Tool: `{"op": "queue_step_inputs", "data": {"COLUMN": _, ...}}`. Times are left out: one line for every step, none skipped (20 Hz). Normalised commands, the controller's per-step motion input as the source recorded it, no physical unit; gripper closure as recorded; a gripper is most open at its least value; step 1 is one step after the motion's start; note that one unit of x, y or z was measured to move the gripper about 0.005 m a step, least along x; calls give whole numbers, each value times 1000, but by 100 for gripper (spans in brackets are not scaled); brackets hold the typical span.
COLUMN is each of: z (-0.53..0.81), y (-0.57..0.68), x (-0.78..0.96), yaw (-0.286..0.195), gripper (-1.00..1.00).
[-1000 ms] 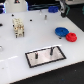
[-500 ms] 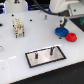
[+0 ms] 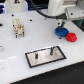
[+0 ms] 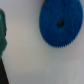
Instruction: Insert the blue gear onto the right peg, followed by the red gear
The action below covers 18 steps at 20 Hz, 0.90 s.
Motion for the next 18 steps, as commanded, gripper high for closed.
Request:
{"op": "queue_step_inputs", "data": {"z": -40, "y": -86, "x": -437, "yaw": 0, "gripper": -100}}
{"op": "queue_step_inputs", "data": {"z": 0, "y": 0, "x": 3, "yaw": 0, "gripper": -100}}
{"op": "queue_step_inputs", "data": {"z": -157, "y": -189, "x": -65, "yaw": 0, "gripper": -100}}
{"op": "queue_step_inputs", "data": {"z": -96, "y": -192, "x": -69, "yaw": 0, "gripper": -100}}
{"op": "queue_step_inputs", "data": {"z": -284, "y": -81, "x": -76, "yaw": 0, "gripper": -100}}
{"op": "queue_step_inputs", "data": {"z": -271, "y": -130, "x": -98, "yaw": 0, "gripper": -100}}
{"op": "queue_step_inputs", "data": {"z": -266, "y": -200, "x": -60, "yaw": 0, "gripper": -100}}
{"op": "queue_step_inputs", "data": {"z": -289, "y": -145, "x": -62, "yaw": 0, "gripper": -100}}
{"op": "queue_step_inputs", "data": {"z": -294, "y": -165, "x": -86, "yaw": 0, "gripper": -100}}
{"op": "queue_step_inputs", "data": {"z": -169, "y": -150, "x": -45, "yaw": 0, "gripper": -100}}
{"op": "queue_step_inputs", "data": {"z": -58, "y": -133, "x": -5, "yaw": 0, "gripper": -100}}
{"op": "queue_step_inputs", "data": {"z": -12, "y": -156, "x": 8, "yaw": 0, "gripper": -100}}
{"op": "queue_step_inputs", "data": {"z": -34, "y": -194, "x": -107, "yaw": 0, "gripper": -100}}
{"op": "queue_step_inputs", "data": {"z": -13, "y": -78, "x": 11, "yaw": 0, "gripper": -100}}
{"op": "queue_step_inputs", "data": {"z": -57, "y": -91, "x": 30, "yaw": 0, "gripper": -100}}
{"op": "queue_step_inputs", "data": {"z": -102, "y": -125, "x": 0, "yaw": 0, "gripper": -100}}
{"op": "queue_step_inputs", "data": {"z": -182, "y": -41, "x": -19, "yaw": 0, "gripper": -100}}
{"op": "queue_step_inputs", "data": {"z": -76, "y": -43, "x": -28, "yaw": 0, "gripper": -100}}
